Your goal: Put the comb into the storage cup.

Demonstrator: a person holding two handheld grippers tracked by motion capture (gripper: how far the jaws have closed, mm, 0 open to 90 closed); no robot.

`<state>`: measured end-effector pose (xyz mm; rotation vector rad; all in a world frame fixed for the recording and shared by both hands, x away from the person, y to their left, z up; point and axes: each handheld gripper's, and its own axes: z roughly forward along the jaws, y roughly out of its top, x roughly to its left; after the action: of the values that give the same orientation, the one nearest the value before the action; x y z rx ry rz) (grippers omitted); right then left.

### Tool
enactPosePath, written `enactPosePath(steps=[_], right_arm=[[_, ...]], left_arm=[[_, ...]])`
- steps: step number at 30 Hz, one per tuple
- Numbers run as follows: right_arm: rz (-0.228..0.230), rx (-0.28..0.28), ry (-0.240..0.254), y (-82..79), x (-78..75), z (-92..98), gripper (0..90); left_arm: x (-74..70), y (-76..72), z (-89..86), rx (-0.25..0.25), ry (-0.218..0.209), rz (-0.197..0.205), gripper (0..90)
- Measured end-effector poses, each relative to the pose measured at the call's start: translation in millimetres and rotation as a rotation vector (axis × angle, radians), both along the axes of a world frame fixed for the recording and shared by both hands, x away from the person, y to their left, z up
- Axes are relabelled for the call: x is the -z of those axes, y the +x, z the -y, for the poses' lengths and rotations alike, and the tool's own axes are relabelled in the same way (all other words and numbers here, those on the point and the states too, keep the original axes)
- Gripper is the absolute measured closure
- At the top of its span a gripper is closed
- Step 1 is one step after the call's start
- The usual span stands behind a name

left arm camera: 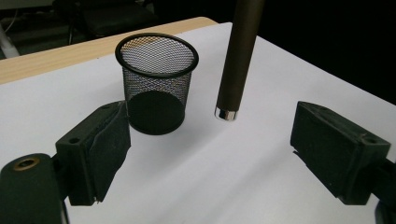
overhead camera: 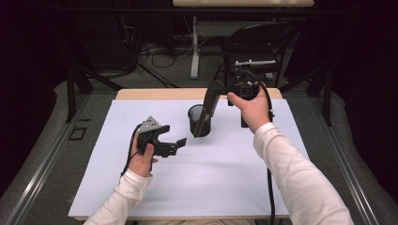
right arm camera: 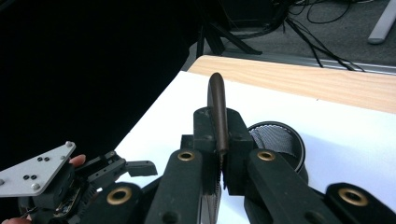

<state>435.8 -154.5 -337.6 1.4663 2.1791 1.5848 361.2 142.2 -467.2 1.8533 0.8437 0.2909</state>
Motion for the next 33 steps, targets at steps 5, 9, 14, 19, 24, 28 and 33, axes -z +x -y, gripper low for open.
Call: enactPosePath(steps=[5,9,14,19,24,28,33], right_arm=[[0.011,0.005,-0.015,1.5,-4.6,0.2,87.2],[0.016,0.012,-0.026,2.7,-7.4,0.1,87.1],[0.021,0.019,-0.031,4.5,-10.2,0.3,87.1],[0.027,0.024,-0.039,5.5,-13.0,0.4,87.1],[0.031,0.031,-0.047,6.4,-15.5,0.3,87.1],[0.034,0.037,-0.052,7.2,-17.0,-0.2,87.2],[0.047,0.044,-0.055,7.9,-20.1,-0.5,87.1]], left_arm=[[0.5,-0.4,0.7,0.002,0.008,-0.001,12.3],[0.7,-0.7,0.5,0.002,0.009,-0.002,12.3],[-0.8,-1.5,-0.3,0.002,0.001,0.008,12.3],[-0.7,-1.7,-0.3,0.002,0.002,0.005,12.3],[-1.3,-1.7,-0.4,-0.002,-0.001,0.01,12.3],[-1.5,-1.7,-0.6,-0.003,-0.002,0.011,12.3],[-1.5,-1.9,-0.7,-0.003,0.0,0.011,12.3]])
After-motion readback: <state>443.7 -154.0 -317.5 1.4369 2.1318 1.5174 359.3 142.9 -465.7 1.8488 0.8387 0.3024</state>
